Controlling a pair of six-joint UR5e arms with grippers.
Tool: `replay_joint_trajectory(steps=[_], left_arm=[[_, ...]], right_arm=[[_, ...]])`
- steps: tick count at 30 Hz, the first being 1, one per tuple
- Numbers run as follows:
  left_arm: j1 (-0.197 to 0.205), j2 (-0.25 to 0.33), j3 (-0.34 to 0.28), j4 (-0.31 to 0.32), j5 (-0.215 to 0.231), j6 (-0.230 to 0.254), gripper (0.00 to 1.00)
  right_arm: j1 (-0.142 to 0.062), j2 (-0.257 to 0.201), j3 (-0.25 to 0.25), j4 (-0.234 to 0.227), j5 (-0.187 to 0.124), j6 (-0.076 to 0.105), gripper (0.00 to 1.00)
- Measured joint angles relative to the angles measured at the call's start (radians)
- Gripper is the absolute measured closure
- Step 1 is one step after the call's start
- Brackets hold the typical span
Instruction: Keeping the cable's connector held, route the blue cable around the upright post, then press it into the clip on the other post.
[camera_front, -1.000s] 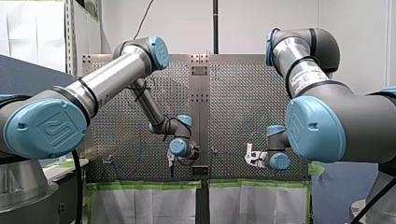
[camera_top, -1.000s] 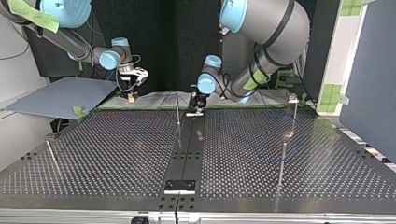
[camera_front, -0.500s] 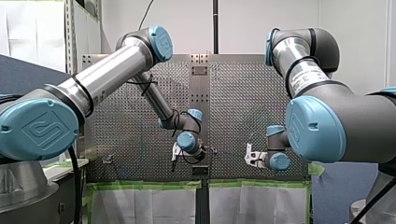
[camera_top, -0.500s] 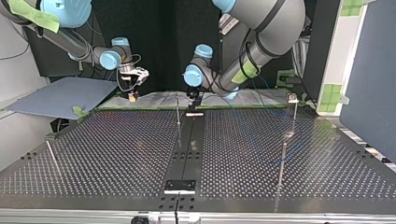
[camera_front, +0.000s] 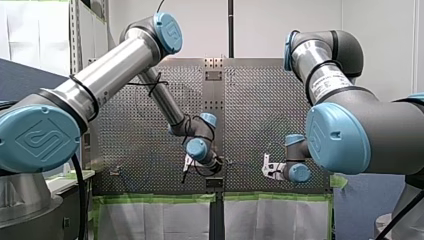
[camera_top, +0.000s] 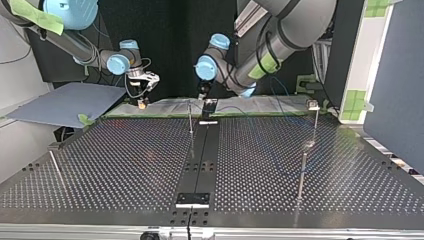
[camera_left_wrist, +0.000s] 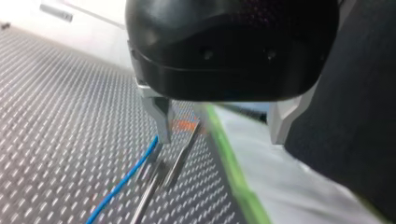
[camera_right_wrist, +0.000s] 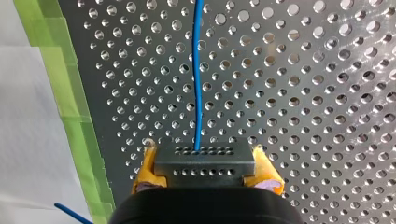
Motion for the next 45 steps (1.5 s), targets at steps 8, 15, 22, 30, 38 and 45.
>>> replay_joint_trajectory(steps=[8,15,22,30,38,45], left_arm=[[-0.035,0.0,-0.006,0.035,0.028,-0.029,0.0],[-0.037,0.0,-0.006,0.061,0.044,-0.07,0.0],[-0.034,0.0,-0.006,0.063,0.041,-0.082,0.0],[-0.035,0.0,-0.006,0.064,0.039,-0.095,0.0],[-0.034,0.0,-0.006,0.063,0.025,-0.097,0.0],[-0.035,0.0,-0.006,0.061,0.019,-0.097,0.0]], right_arm=[[0.001,0.0,0.0,0.002,-0.002,0.0,1.0],[0.001,0.0,0.0,0.004,-0.003,0.0,1.0],[0.002,0.0,0.0,0.004,-0.003,0.0,1.0],[0.002,0.0,0.0,0.005,-0.005,0.0,1.0],[0.002,0.0,0.0,0.007,-0.006,-0.001,1.0],[0.002,0.0,0.0,0.008,-0.006,-0.003,1.0]])
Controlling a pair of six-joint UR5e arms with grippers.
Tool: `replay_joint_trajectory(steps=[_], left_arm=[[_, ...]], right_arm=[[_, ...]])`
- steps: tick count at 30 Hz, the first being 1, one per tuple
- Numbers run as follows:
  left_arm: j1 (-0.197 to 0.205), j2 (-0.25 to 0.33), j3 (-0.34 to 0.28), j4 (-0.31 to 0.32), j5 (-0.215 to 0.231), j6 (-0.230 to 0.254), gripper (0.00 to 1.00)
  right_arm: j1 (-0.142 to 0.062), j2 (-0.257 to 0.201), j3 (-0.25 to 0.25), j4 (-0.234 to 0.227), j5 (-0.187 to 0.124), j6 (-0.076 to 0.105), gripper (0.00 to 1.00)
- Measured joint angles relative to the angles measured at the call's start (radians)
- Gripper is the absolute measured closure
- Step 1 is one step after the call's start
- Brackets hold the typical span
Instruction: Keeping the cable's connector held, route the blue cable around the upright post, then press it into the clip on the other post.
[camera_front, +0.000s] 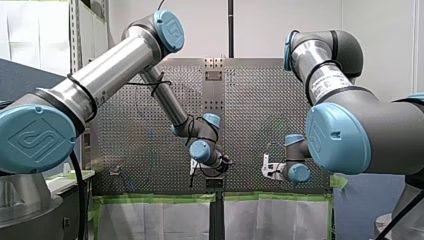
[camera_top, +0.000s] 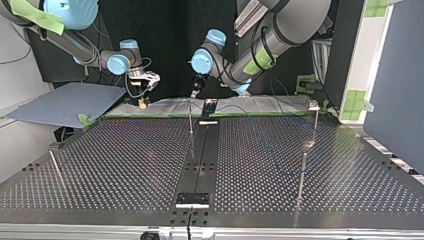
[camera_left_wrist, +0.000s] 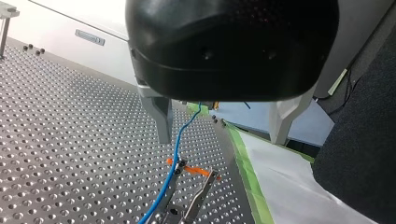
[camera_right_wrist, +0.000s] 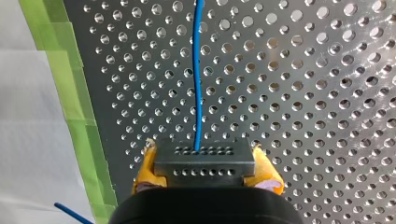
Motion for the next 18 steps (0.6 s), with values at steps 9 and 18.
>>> replay_joint_trajectory(steps=[9,18], left_arm=[[-0.004,0.0,0.0,0.0,-0.02,0.001,0.0],[-0.014,0.006,-0.021,-0.001,-0.052,0.006,0.0]], right_arm=[[0.0,0.0,0.0,0.018,0.0,-0.016,1.0],[0.014,-0.005,0.01,0.085,-0.045,-0.098,1.0]])
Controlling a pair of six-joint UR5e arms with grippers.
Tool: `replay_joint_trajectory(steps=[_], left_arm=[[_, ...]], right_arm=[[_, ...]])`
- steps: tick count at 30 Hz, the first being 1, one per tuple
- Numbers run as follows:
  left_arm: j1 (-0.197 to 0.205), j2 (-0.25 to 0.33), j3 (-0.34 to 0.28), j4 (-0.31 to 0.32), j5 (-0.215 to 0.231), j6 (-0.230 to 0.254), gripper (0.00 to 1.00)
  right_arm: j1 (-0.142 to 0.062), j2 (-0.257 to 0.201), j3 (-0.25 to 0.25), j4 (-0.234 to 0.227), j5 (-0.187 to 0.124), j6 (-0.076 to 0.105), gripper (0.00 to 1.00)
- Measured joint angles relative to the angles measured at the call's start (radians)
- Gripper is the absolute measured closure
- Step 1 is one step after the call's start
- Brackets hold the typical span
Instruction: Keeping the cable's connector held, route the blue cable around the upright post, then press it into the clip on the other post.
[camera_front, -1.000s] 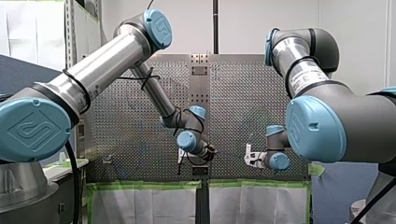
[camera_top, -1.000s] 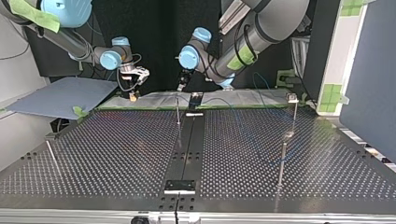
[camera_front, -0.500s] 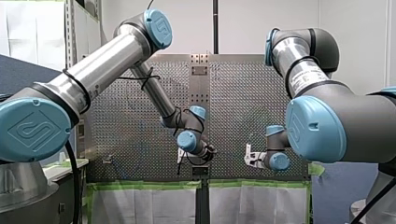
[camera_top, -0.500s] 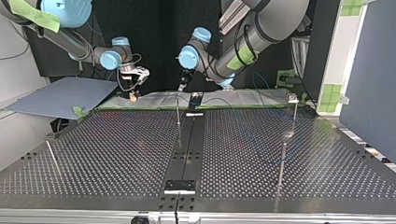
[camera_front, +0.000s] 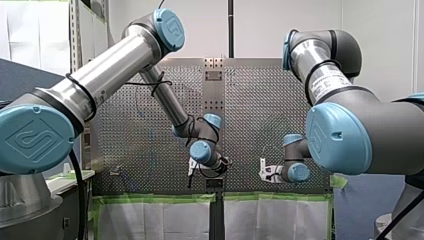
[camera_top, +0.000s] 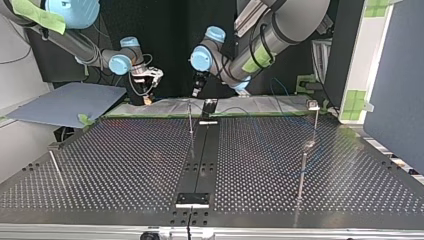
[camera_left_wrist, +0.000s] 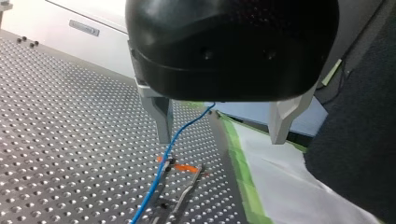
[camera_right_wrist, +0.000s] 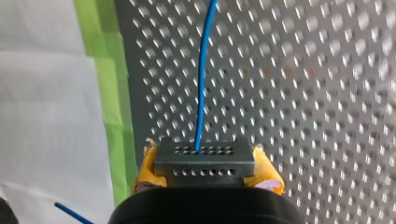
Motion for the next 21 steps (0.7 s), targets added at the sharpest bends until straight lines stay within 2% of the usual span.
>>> replay_joint_trajectory(steps=[4,10,13,17,21], left_arm=[[-0.003,0.003,-0.02,0.0,-0.007,0.006,0.0],[-0.005,0.005,-0.03,-0.001,-0.018,0.009,0.0],[-0.007,0.009,-0.031,-0.001,-0.02,0.009,0.0],[-0.009,0.017,-0.032,-0.002,-0.021,0.009,0.0],[-0.007,0.02,-0.032,-0.002,-0.02,0.009,0.0]], right_arm=[[0.013,-0.024,0.014,0.002,-0.036,-0.043,1.0],[0.029,-0.063,0.035,0.003,-0.045,-0.1,1.0],[0.034,-0.068,0.048,-0.003,-0.044,-0.115,1.0],[0.041,-0.071,0.074,-0.021,-0.042,-0.122,1.0],[0.051,-0.082,0.097,-0.03,-0.044,-0.138,1.0]])
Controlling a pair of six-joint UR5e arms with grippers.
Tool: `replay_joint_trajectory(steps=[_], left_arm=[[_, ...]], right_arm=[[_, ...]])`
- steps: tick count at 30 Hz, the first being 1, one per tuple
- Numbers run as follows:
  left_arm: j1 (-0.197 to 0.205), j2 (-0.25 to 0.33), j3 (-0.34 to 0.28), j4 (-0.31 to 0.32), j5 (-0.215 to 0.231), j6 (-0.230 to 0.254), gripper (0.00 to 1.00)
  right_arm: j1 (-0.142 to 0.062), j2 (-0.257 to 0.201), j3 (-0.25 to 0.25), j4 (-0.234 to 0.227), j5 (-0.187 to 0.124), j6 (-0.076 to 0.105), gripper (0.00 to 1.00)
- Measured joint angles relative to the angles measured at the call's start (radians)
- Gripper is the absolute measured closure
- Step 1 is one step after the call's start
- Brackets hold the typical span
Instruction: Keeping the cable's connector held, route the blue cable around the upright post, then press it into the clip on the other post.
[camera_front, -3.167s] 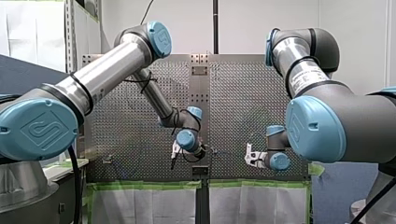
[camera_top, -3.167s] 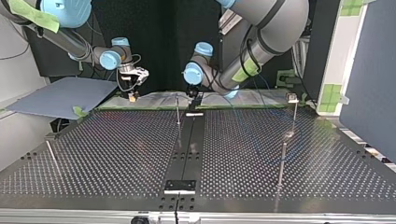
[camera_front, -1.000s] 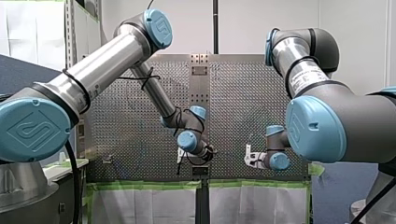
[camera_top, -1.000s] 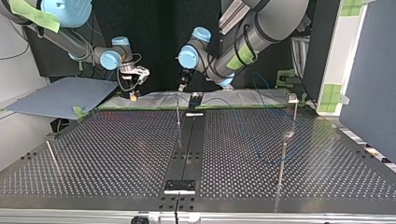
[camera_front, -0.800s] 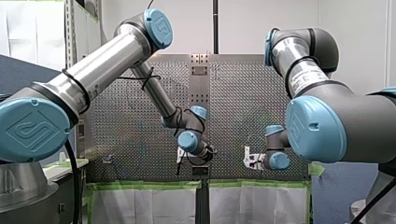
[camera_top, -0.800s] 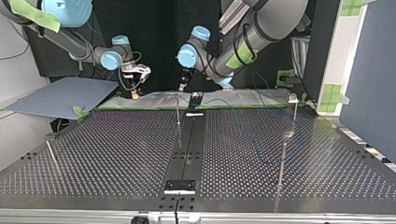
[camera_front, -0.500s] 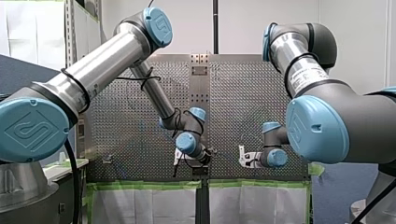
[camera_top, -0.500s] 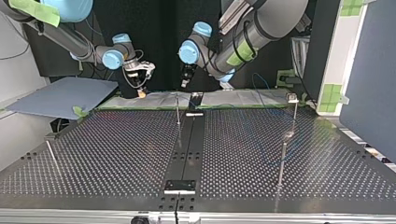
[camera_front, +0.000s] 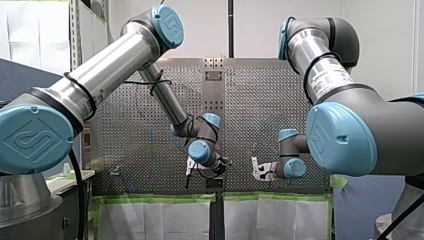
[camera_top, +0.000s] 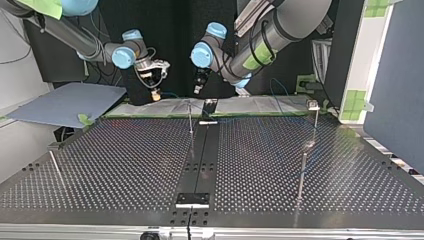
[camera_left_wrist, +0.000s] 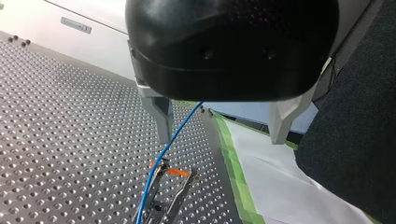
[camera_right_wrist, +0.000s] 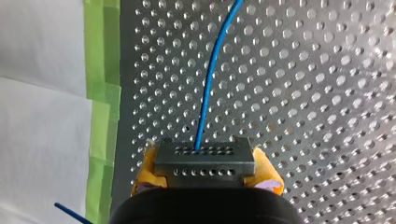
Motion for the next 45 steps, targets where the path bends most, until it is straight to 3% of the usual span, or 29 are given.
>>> replay_joint_trajectory(steps=[6,9,15,22,25,33,45], left_arm=[[0.005,0.0,0.0,-0.001,0.002,-0.003,0.0],[0.007,0.0,0.0,-0.001,0.003,-0.007,0.0],[0.011,0.0,0.0,-0.006,0.004,-0.023,0.0],[0.015,0.0,0.0,-0.012,0.0,-0.039,0.0],[0.016,-0.001,0.0,-0.012,0.0,-0.041,0.0],[0.022,0.0,0.0,-0.011,-0.001,-0.053,0.0],[0.038,0.0,0.0,-0.025,0.001,-0.079,0.0]], right_arm=[[0.017,-0.048,0.011,-0.003,-0.014,-0.007,1.0],[0.024,-0.08,0.014,0.002,-0.018,-0.002,1.0],[0.024,-0.115,0.041,-0.022,-0.001,0.043,1.0],[0.031,-0.117,0.069,-0.084,0.004,0.116,1.0],[0.033,-0.116,0.086,-0.099,0.005,0.131,1.0],[0.035,-0.113,0.131,-0.148,0.002,0.141,1.0],[0.041,-0.055,0.143,-0.169,-0.003,0.125,1.0]])
